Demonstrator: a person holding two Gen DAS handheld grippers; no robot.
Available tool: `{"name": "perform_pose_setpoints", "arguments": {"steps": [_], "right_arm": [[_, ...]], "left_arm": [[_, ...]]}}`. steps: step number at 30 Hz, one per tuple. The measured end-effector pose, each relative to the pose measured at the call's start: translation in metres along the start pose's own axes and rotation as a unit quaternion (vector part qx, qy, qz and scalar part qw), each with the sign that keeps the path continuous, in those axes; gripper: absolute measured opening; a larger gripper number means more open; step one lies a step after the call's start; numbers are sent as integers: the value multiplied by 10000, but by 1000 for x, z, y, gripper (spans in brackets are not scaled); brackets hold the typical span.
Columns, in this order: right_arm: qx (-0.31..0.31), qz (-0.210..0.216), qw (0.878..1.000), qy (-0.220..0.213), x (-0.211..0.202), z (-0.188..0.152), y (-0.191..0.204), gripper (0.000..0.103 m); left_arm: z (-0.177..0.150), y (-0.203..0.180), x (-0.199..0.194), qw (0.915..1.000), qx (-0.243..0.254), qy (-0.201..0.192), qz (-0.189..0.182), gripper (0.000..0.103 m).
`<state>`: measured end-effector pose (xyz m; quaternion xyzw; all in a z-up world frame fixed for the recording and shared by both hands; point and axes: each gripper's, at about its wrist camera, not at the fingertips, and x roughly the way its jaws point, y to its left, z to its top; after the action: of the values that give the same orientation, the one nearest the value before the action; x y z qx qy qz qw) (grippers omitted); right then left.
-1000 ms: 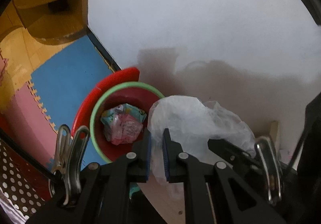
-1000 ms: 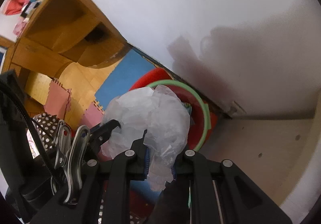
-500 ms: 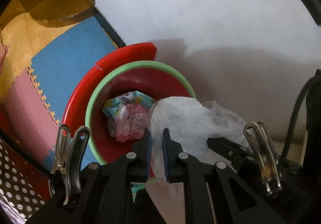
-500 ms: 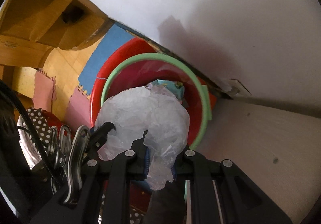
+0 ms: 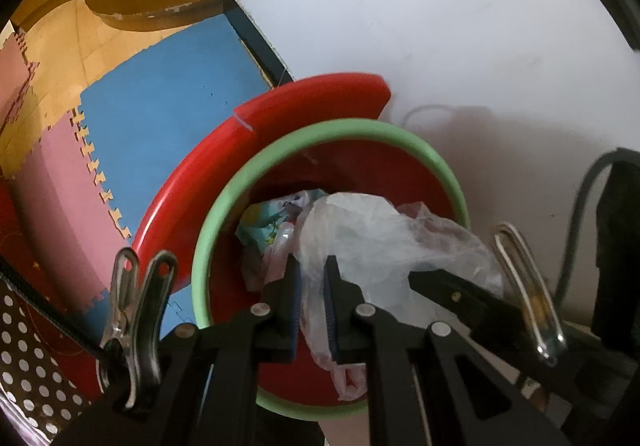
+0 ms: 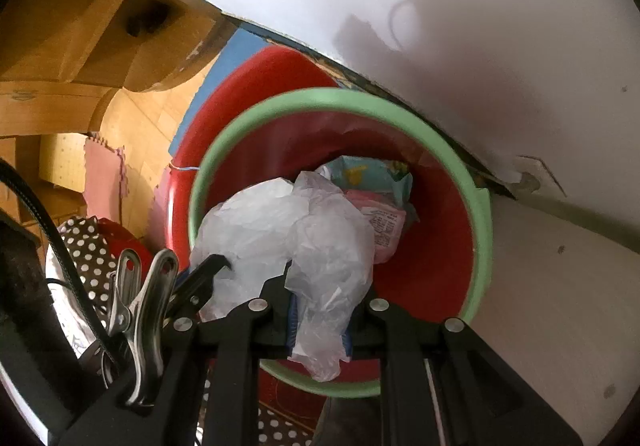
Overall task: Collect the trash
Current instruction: 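Lower the clear plastic bag into the bucket and open both grippers, then raise both tools from the bucket and move back over the table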
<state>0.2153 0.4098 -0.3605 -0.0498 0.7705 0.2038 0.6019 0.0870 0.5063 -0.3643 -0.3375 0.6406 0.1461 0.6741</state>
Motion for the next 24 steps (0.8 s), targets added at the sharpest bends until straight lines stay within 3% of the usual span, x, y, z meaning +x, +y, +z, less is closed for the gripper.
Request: {"name": "perform_pose_setpoints", "arguments": {"steps": [4,10,14,20,24], "right_arm": [[141,123,9998,83,13,-2,-10,19],[496,332,9980,191,20,-5,-22,50],[607,368,9974,91,7,-5,-27,80],[636,632,9955,-307,-29,-10,-16,83],[297,751,9952,-557,-62,-25,11,83]], "left_arm": [[-2,-1,5,9999,111,-24,79,18],[0,8,-2,9999,-23,-24,145,51],[3,16,-22,9998,-92,-155,121,77],[6,27,-41,9995,-115,-204,200,79],[1,23,-53,9989,-8,-308,367,79]]}}
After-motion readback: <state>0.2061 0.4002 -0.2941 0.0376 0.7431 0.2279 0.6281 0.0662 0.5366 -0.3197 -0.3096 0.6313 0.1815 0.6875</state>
